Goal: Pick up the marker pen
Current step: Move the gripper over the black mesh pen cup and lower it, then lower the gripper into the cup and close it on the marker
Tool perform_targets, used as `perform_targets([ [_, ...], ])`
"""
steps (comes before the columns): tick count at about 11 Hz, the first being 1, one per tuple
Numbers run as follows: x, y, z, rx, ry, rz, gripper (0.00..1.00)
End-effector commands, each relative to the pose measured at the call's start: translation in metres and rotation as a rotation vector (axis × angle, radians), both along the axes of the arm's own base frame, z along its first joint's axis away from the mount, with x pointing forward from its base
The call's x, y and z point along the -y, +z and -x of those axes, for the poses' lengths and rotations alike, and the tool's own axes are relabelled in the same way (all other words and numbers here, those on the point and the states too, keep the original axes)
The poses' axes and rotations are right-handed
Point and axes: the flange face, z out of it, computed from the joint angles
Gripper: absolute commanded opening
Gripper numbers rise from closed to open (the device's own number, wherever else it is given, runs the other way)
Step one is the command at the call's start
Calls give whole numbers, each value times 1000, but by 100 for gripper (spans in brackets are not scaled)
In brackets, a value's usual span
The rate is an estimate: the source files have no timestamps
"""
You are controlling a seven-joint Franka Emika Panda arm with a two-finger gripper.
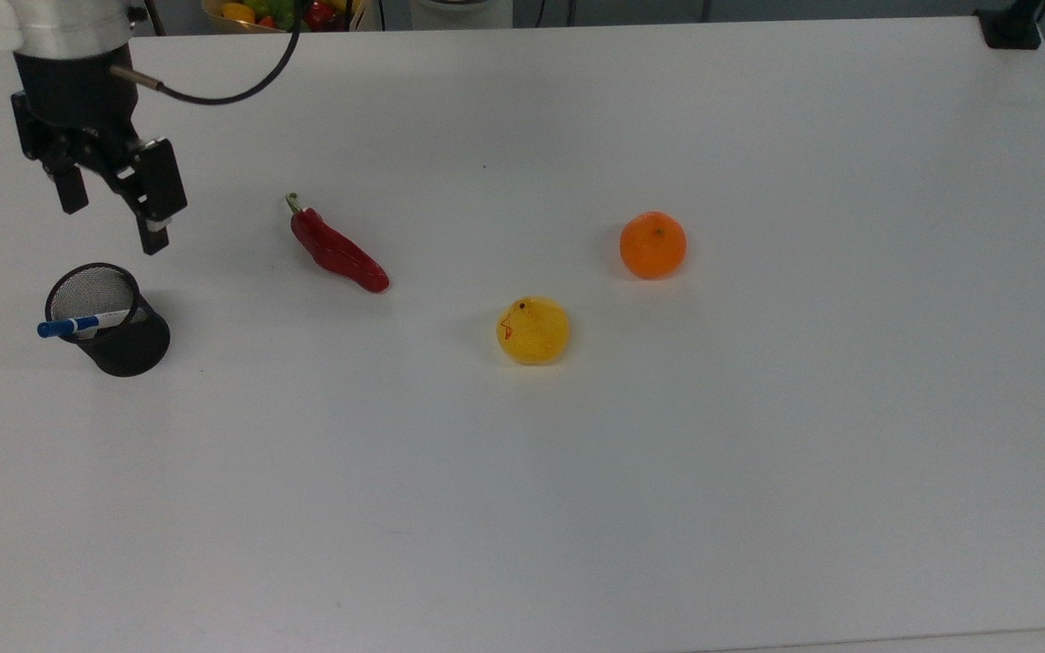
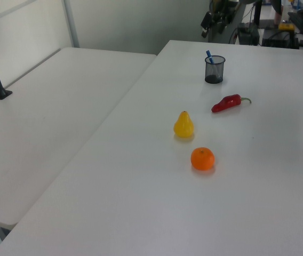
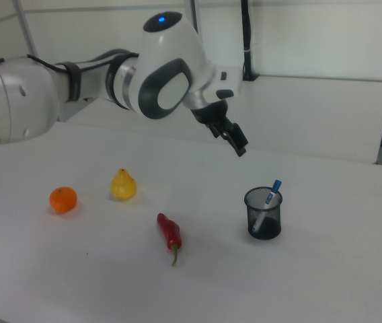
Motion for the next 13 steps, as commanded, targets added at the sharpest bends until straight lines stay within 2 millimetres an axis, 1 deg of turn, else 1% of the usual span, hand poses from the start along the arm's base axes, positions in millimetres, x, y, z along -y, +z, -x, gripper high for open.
perform_targets([
  [1, 23, -34, -15, 72, 7, 95, 100],
  [2, 29, -47, -20, 81, 26, 149, 100],
  [4, 50, -67, -23, 103, 21, 212, 100],
  [5, 57, -73, -23, 111, 16, 227, 98],
  [7, 67, -72, -23, 115, 3, 236, 97],
  [8, 68, -73, -22, 112, 2, 238, 94],
  [9, 67, -74, -22, 108, 4, 241, 93],
  [10, 67, -78, -22, 103, 4, 238, 93],
  [11, 67, -89, -24, 89, 6, 233, 93],
  [13, 66, -96, -25, 80, 9, 230, 94],
])
